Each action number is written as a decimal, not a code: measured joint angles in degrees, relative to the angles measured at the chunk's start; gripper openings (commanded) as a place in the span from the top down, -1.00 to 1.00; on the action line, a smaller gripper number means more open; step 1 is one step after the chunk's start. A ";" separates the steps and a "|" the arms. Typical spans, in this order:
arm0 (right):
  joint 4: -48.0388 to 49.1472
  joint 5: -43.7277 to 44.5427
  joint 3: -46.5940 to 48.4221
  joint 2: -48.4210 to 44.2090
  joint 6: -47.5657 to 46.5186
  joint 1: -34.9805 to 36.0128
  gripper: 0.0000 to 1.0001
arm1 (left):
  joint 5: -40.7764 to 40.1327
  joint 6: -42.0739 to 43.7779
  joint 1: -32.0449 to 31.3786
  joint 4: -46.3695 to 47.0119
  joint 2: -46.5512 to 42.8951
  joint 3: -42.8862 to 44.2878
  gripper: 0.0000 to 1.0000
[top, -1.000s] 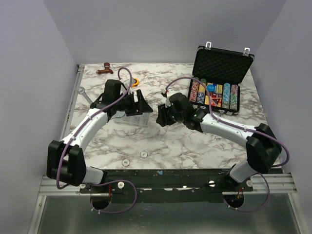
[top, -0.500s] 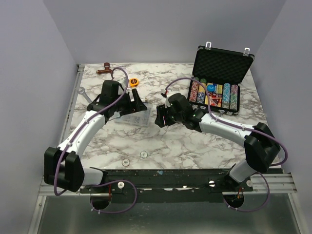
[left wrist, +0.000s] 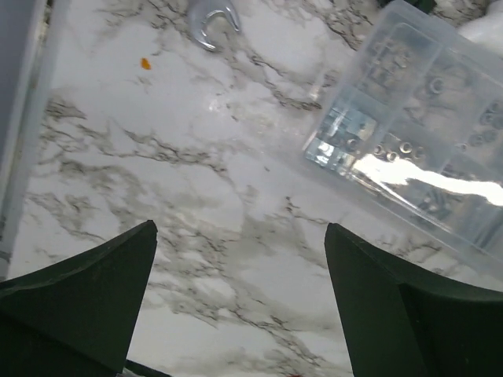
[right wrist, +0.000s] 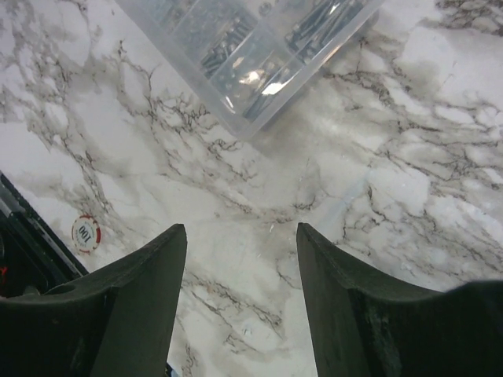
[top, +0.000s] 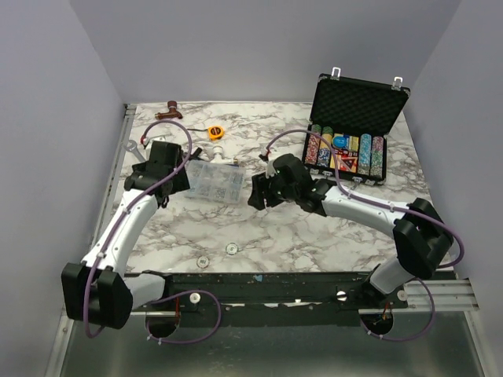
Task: Pack up texas hold em set
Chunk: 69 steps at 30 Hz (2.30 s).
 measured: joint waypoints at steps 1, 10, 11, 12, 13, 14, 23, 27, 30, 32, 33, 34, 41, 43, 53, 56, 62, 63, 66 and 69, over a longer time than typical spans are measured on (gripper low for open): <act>0.46 -0.79 -0.98 -0.33 0.09 0.04 -0.24 | -1.60 1.66 0.87 0.15 -1.62 -1.11 -0.84; 6.03 -6.08 -8.15 -9.84 3.02 2.19 -0.29 | -9.70 25.11 8.92 8.70 -10.19 -14.05 -0.73; 6.86 -5.92 -9.03 -11.58 3.34 2.82 -0.29 | -9.79 27.04 10.14 9.38 -11.34 -15.17 -0.67; 7.39 -5.73 -9.64 -12.98 3.41 3.58 -0.29 | -10.03 30.34 11.96 10.01 -12.72 -16.33 -0.64; 7.69 -5.03 -10.16 -14.82 3.30 5.14 -0.28 | -10.23 32.89 13.49 10.40 -13.40 -16.76 -0.60; 7.91 -4.76 -10.47 -16.44 3.26 6.88 -0.28 | -10.23 35.41 16.15 11.15 -13.46 -16.83 -0.60; 13.49 -4.79 -14.80 -28.11 3.23 13.97 -0.28 | -6.10 47.28 30.25 22.47 -4.85 -23.96 -0.26; 14.05 -4.33 -16.20 -28.83 3.23 14.43 -0.28 | -6.21 49.66 34.12 25.07 1.40 -24.87 -0.08; 13.79 -3.50 -17.22 -28.83 3.23 14.43 -0.28 | -6.93 51.60 35.71 28.02 3.13 -24.85 0.08; 13.66 -2.99 -17.33 -28.72 3.21 14.43 -0.28 | -7.67 52.81 36.81 29.55 4.59 -24.63 0.10; 13.68 -2.73 -17.33 -28.68 3.21 14.43 -0.28 | -7.82 53.24 37.68 30.03 5.38 -24.50 0.11; 13.70 -2.54 -17.33 -28.63 3.21 14.43 -0.28 | -8.07 53.55 38.62 30.21 6.32 -24.22 0.11; 13.62 -0.87 -17.33 -27.54 3.13 14.43 -0.28 | -10.08 55.39 42.05 30.18 14.43 -20.28 0.18; 13.57 -0.39 -17.33 -27.52 2.93 14.43 -0.28 | -10.23 55.56 42.75 30.14 16.57 -19.19 0.26; 13.55 1.75 -17.35 -27.52 2.29 14.43 -0.28 | -10.21 56.19 45.29 29.49 21.94 -16.85 0.33; 13.55 2.08 -17.35 -27.52 2.27 14.43 -0.27 | -10.16 56.24 45.57 29.35 22.75 -16.13 0.44; 13.55 2.14 -17.38 -27.50 2.25 14.43 -0.27 | -9.57 56.24 46.01 28.98 24.39 -14.80 0.45; 13.57 2.14 -17.40 -27.50 2.25 14.43 -0.27 | -9.53 56.24 46.10 28.92 24.65 -14.58 0.46; 13.57 2.14 -17.57 -27.47 2.23 14.43 -0.27 | -9.16 56.24 46.23 28.87 25.27 -14.25 0.46; 13.57 2.14 -17.66 -27.36 2.23 14.43 -0.27 | -8.66 56.24 46.25 28.83 25.92 -14.05 0.46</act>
